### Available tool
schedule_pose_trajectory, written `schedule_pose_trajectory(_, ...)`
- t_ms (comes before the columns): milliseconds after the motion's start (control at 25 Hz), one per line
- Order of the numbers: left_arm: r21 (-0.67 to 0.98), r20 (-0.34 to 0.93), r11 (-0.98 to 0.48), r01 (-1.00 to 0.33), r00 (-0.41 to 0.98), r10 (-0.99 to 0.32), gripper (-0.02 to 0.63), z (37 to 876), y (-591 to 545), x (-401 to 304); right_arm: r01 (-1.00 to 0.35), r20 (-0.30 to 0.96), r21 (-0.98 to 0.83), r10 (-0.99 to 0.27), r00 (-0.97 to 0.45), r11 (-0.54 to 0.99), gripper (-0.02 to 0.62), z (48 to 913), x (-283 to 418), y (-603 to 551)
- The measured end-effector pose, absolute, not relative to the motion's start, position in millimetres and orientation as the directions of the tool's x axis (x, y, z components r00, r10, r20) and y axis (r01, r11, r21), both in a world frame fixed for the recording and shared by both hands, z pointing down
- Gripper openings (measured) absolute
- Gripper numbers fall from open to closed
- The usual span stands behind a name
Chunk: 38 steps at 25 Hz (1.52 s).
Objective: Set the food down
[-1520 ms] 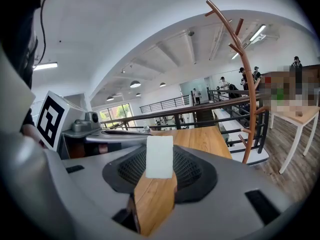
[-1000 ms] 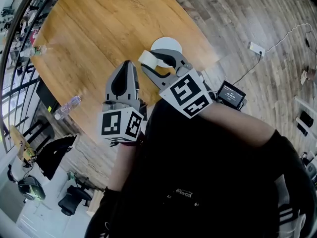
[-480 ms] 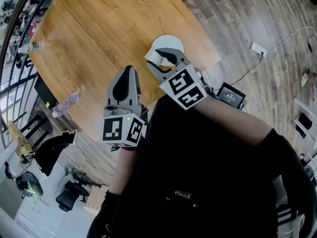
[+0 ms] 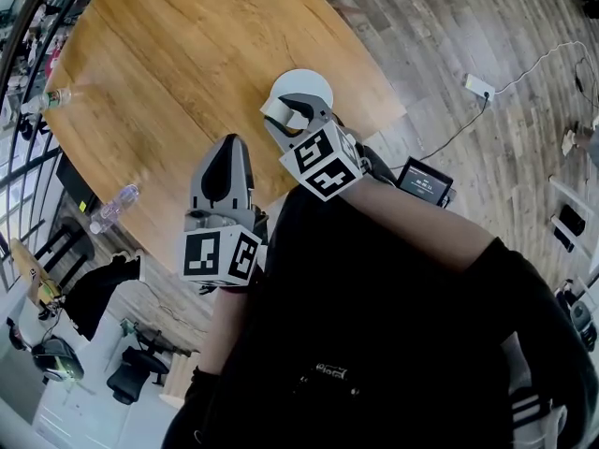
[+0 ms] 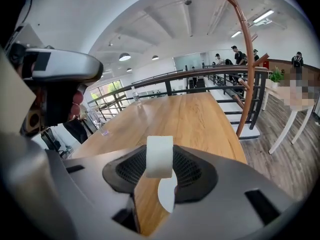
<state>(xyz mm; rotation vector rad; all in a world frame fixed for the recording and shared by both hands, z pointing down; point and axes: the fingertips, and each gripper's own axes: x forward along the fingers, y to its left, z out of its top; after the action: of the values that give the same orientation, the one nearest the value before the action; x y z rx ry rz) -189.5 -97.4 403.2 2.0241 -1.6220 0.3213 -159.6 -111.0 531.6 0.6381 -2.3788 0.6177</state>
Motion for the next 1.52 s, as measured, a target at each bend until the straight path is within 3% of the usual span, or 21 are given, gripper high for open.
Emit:
schedule_pose_trajectory(1080,0.237,0.538,-0.167,-0.957,0.273,-0.797,0.003,413,-96,-179,-0.624,0.78,-0.224,-0.246,-0.576,0.749,0.17,631,-144,-109)
schedule_pose_trajectory(1520,0.238,0.553,-0.158,-0.958,0.267,-0.789,0.003,416,-95,-182,-0.569,0.861,-0.12,-0.2,-0.468,0.814,0.17,677,-135,-106)
